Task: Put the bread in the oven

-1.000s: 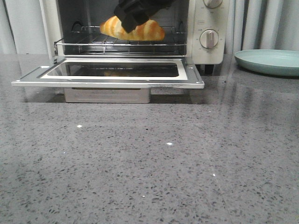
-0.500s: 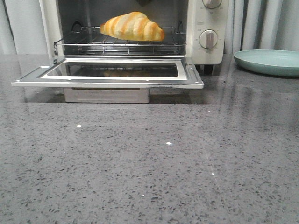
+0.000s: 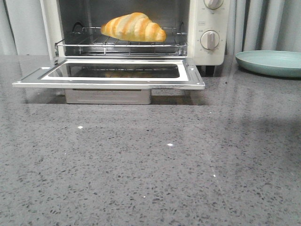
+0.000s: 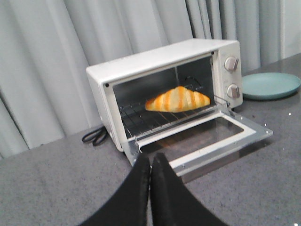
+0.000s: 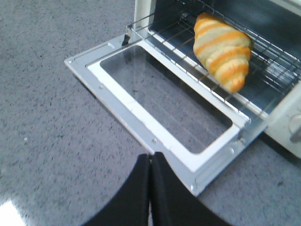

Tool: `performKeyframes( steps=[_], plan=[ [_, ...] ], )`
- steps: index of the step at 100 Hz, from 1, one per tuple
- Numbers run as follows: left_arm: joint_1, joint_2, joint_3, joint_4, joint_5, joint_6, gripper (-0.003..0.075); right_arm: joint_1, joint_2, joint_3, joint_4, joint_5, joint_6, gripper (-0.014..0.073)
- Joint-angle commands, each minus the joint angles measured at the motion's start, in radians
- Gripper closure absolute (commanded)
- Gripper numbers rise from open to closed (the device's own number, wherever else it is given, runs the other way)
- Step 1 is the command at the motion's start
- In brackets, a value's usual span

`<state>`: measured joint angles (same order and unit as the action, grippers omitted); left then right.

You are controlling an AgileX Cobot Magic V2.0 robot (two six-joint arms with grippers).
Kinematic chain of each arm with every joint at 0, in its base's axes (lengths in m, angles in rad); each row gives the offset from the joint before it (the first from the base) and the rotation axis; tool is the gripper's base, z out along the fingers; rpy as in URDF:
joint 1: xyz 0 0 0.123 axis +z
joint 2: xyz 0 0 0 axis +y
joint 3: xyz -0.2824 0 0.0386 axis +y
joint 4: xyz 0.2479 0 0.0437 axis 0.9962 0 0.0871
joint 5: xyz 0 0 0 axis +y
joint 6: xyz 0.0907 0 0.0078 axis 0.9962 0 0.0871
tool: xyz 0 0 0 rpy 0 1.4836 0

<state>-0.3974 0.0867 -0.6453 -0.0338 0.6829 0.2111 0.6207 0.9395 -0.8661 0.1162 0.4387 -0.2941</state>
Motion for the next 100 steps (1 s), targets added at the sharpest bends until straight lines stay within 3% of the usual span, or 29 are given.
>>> performKeyframes(
  steps=[1,18,42,100],
  plan=[
    [0.003,-0.003,0.035,0.002,-0.069,-0.014,0.0742,0.002,-0.176,0.108,0.008,-0.104,0.002,0.0648],
    [0.003,-0.005,0.092,0.002,-0.071,-0.014,0.0741,-0.033,-0.409,0.28,0.008,-0.113,0.002,0.0649],
    [0.003,-0.005,0.092,-0.015,-0.075,-0.014,0.0741,-0.059,-0.617,0.345,-0.002,-0.189,0.002,0.0649],
    [0.003,-0.005,0.092,-0.015,-0.075,-0.014,0.0741,-0.059,-0.642,0.345,-0.002,-0.186,0.002,0.0649]
  ],
)
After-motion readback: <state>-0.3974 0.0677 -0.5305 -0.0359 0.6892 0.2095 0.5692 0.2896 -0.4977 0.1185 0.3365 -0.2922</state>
